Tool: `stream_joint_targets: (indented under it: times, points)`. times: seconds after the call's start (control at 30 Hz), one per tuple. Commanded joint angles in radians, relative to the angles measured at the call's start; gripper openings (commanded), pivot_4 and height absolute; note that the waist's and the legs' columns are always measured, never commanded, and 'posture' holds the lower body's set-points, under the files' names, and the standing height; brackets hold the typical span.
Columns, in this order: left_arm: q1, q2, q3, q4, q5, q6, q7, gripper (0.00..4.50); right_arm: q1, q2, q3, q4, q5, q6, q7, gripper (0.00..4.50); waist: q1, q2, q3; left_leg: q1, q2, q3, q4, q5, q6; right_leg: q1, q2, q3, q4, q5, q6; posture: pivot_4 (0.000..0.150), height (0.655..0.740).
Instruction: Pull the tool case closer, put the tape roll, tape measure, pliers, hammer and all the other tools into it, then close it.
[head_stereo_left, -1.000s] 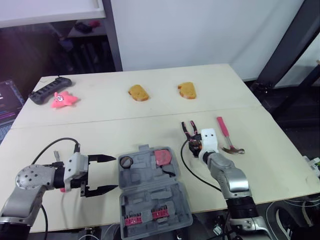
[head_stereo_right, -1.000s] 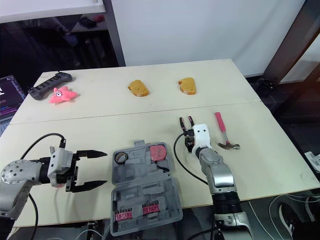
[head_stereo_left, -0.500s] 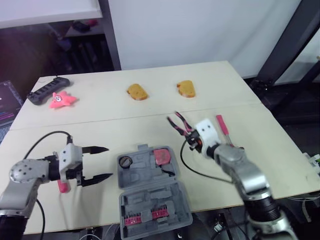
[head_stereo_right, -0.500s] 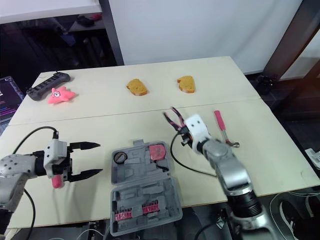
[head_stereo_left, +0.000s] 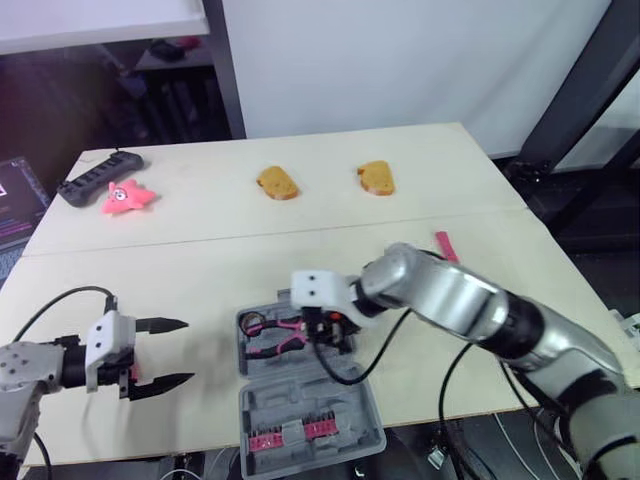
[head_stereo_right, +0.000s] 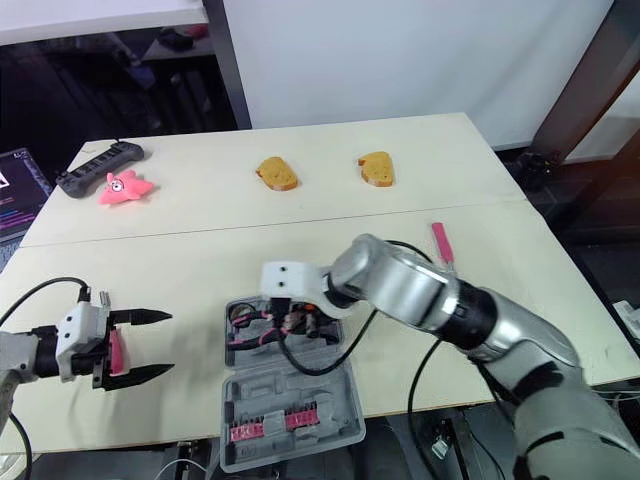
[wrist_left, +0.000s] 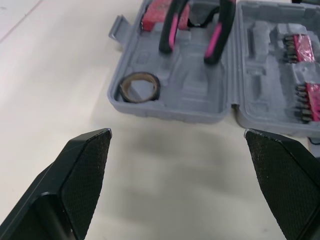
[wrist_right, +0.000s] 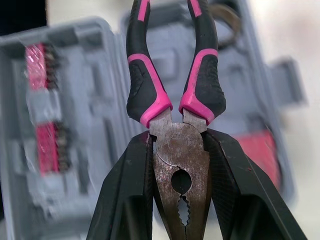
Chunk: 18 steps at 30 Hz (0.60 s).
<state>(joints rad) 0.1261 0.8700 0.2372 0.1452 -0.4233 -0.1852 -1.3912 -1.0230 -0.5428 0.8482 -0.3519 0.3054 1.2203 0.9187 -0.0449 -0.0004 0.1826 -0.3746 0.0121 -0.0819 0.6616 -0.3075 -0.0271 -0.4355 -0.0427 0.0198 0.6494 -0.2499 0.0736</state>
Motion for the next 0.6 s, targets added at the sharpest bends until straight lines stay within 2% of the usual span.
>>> stream_joint_targets:
  times: [0.03,0.23,0.6]
  points:
    - [0.051,0.008,0.047,-0.061,-0.012,-0.009,0.016,4.50,-0.083,0.040,0.069,0.064,-0.045,0.000,0.010,0.98,0.000,0.000,0.000,0.000,0.000,0.000,0.000,0.000,0.000,0.000,0.000,0.000,0.000,0.000,0.000,0.150,0.7400]
    - [0.086,0.000,0.053,-0.095,-0.012,-0.005,0.038,4.50,-0.112,0.075,0.123,0.152,-0.087,-0.014,0.006,0.98,0.001,0.000,0.000,0.000,-0.002,0.000,0.000,0.000,-0.001,0.000,-0.002,-0.001,0.000,0.000,0.000,0.150,0.7400]
    - [0.083,0.004,0.052,-0.105,-0.014,0.004,0.053,4.50,-0.094,0.101,0.138,0.183,-0.107,-0.058,0.038,0.98,-0.001,0.000,0.000,0.000,-0.001,0.000,0.000,0.000,-0.001,0.000,-0.002,0.000,0.000,0.000,0.000,0.150,0.7400]
